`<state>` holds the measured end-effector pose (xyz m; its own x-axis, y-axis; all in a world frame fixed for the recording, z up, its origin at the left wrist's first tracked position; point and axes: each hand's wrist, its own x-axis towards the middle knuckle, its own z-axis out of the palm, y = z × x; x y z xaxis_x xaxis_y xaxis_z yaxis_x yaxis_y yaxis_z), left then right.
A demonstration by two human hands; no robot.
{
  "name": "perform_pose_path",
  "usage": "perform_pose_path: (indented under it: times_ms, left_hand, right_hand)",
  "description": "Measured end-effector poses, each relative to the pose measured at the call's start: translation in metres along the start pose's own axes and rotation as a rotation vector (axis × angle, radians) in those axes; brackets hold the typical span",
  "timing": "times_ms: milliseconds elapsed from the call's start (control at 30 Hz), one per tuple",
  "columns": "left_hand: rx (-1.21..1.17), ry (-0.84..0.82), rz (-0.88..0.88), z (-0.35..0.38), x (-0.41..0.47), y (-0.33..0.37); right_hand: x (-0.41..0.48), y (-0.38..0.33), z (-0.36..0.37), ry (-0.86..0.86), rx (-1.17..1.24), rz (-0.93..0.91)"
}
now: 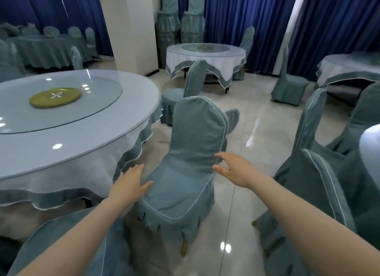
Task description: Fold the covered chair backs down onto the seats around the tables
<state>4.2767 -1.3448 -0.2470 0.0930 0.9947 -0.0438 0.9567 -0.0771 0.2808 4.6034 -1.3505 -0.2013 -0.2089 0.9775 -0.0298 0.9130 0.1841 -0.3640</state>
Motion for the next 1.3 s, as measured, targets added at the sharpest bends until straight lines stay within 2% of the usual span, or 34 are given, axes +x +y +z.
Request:
perform_pose_path:
  times_ms: [100,400,633,767,967,1300]
  left_hand:
    - [-0.003,-0.026,0.035,0.008,0.068,0.033]
    - [-0.11,0.058,0.122,-0.024,0.278,0.131]
    - [-0.187,0.094,0.08,-0.01,0.408,0.204]
    - [-0.241,0.091,-0.014,0.006,0.475,0.233]
    - [-0.258,0.035,-0.113,0.018,0.532,0.241]
    - [-0.356,0.01,-0.295,0.032,0.607,0.207]
  right_hand:
    - [0.044,0.042,-0.027,0.011,-0.025,0.018]
    - [0.193,0.155,-0.14,0.161,-0.089,0.019]
    - [0.302,0.254,-0.18,0.135,-0.145,-0.007]
    - [0.38,0.31,-0.199,0.087,-0.125,-0.058]
    - [0.481,0.338,-0.198,0.011,-0.104,-0.128]
    - [0.649,0.3,-0.153,-0.156,-0.144,-0.406]
